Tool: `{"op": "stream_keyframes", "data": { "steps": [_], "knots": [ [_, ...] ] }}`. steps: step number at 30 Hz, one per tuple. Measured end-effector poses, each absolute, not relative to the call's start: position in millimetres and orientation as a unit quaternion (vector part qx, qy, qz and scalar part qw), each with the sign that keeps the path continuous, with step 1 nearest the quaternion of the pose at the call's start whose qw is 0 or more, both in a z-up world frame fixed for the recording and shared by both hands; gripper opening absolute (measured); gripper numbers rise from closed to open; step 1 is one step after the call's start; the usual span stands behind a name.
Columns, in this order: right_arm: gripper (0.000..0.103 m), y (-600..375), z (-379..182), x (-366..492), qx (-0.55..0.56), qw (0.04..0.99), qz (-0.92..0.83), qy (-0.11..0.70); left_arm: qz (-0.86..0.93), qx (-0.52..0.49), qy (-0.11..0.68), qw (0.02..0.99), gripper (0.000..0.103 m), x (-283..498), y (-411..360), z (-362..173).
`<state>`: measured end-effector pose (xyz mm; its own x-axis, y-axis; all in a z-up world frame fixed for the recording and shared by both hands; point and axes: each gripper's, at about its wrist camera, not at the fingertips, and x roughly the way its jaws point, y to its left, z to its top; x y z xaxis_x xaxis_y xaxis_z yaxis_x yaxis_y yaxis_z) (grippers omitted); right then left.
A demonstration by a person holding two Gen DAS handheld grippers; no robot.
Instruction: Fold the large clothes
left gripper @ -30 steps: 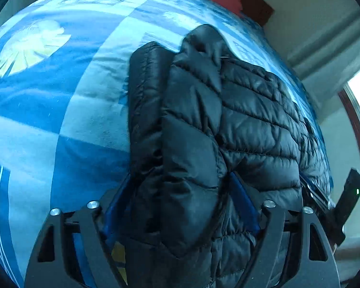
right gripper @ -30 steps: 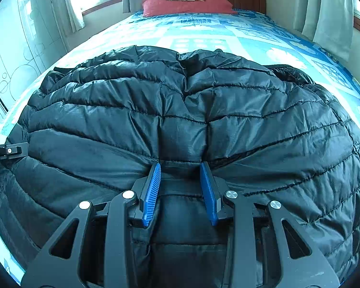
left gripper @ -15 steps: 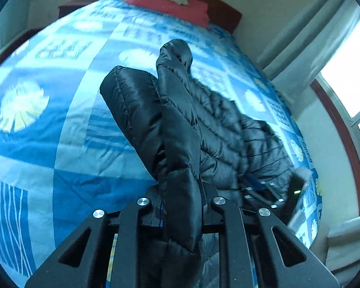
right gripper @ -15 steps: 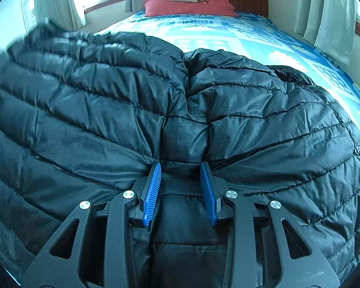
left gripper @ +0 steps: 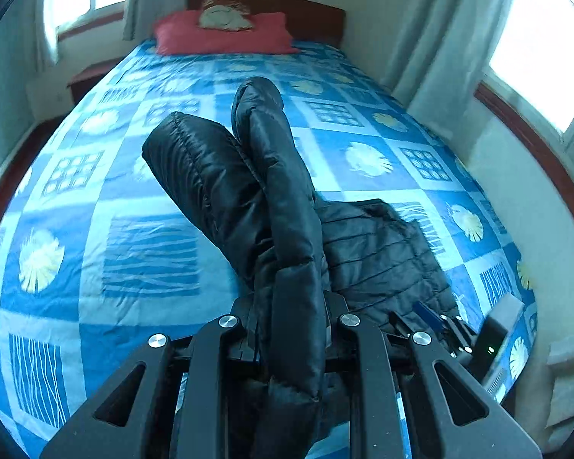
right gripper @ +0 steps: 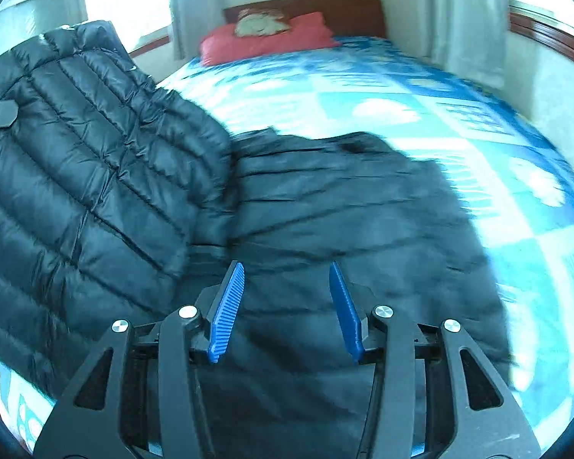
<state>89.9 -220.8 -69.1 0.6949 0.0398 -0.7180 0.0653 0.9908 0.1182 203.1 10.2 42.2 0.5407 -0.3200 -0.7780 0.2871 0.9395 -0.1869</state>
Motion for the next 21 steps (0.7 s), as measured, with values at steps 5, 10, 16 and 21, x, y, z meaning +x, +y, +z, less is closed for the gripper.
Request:
{"op": "stream_keyframes", "data": {
  "steps": [5, 10, 16, 21],
  "knots": [
    [0.051, -280, -65, 62, 0.084, 0.918, -0.061, 0.384, -0.187, 0.026, 0.451, 0.872, 0.019, 207, -65, 38],
    [0.052, -330, -71, 36, 0.116, 0.911, -0.102, 0.383, -0.191, 0.064, 0.47, 0.86, 0.02, 212, -134, 13],
    [0.052, -365, -82, 21, 0.143, 0.903, -0.125, 0.386, -0.181, 0.111, 0.489, 0.846, 0.021, 212, -199, -35],
    [0.052, -381, -91, 15, 0.159, 0.898, -0.131, 0.389, -0.176, 0.127, 0.5, 0.838, 0.022, 210, -230, -70]
  ]
}}
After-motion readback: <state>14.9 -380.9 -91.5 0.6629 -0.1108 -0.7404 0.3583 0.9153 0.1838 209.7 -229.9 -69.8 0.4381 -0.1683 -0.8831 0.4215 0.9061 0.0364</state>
